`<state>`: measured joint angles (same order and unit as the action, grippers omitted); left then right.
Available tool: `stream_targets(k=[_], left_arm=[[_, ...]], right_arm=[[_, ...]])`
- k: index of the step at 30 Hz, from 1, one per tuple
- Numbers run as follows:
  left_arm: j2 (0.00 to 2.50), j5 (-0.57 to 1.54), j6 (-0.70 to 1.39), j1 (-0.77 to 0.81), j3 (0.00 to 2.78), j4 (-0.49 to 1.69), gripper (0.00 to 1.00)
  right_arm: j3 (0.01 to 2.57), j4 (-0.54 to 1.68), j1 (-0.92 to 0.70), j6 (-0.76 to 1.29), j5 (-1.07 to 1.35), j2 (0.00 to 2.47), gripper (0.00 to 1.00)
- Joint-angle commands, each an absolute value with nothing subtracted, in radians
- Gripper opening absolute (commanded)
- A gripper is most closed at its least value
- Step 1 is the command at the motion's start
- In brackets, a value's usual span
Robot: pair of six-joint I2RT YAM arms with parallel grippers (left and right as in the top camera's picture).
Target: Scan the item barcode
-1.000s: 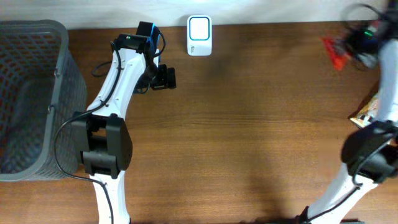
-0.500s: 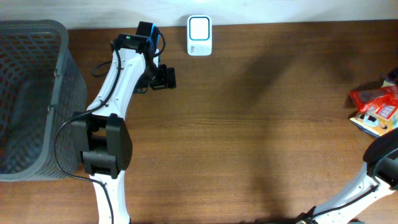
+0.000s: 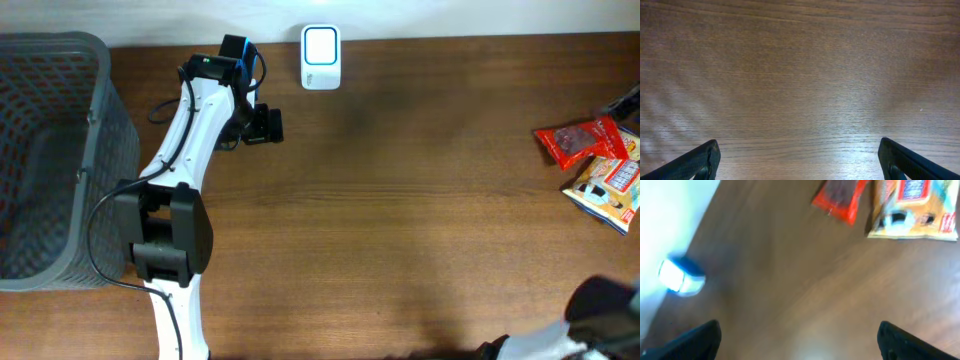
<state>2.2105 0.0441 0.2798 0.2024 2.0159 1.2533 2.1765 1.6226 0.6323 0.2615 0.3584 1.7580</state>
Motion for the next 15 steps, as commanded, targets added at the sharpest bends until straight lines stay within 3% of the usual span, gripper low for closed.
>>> stream_targets(k=[1,8,15], left_arm=[[2.207,0.036,0.278,0.202,2.014,1.254,0.99],[2.207,0.036,0.278,0.202,2.014,1.254,0.99],[2.207,0.036,0.278,0.202,2.014,1.254,0.99]], right_arm=[[2.175,1.689,0.562,0.161,0.385,1.662,0.99],[1.996,1.699,0.325,0.16,0.39,1.363,0.99],[1.968,1.698,0.197,0.172,0.364,1.291,0.99]])
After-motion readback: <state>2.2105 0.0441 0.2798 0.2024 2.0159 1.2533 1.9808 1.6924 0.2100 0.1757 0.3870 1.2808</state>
